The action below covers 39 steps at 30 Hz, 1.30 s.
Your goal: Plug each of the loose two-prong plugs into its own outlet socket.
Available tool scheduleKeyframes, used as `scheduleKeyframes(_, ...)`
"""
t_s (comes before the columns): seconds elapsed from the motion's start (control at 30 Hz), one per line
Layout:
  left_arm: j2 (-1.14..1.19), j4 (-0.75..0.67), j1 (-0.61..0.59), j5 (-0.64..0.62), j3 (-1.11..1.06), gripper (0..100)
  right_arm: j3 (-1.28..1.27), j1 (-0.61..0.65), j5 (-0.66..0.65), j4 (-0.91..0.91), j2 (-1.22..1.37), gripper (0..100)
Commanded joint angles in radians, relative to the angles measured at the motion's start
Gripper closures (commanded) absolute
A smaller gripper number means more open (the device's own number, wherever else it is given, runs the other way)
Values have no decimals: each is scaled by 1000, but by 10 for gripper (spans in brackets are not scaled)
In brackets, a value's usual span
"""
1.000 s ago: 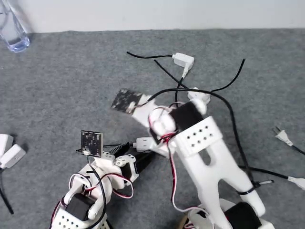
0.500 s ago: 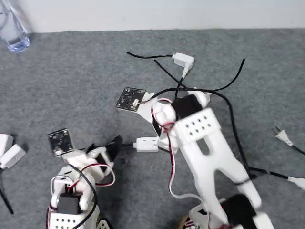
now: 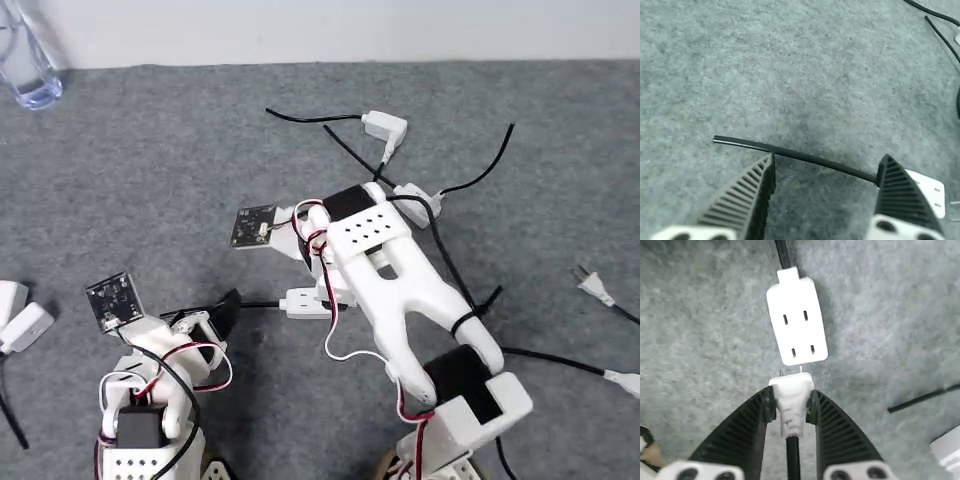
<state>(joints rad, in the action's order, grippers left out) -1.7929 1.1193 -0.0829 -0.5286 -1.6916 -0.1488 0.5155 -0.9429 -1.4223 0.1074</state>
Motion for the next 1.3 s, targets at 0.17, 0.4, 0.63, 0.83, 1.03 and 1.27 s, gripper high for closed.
scheduleKeyframes(0.17,-5,3,-8,0,7,688,64,-7,-97,36,2,991)
scheduleKeyframes(0.4,-5,2,-8,0,7,688,101,-7,-98,45,19,991)
scheduleKeyframes(0.63,-5,2,-8,0,7,688,123,10,-91,42,96,991)
scheduleKeyframes(0.83,-5,2,-8,0,7,688,121,50,-49,42,111,991)
scheduleKeyframes(1.03,-5,2,-8,0,7,688,117,76,-15,39,113,991)
scheduleKeyframes(1.27,-5,2,-8,0,7,688,81,53,-20,38,107,991)
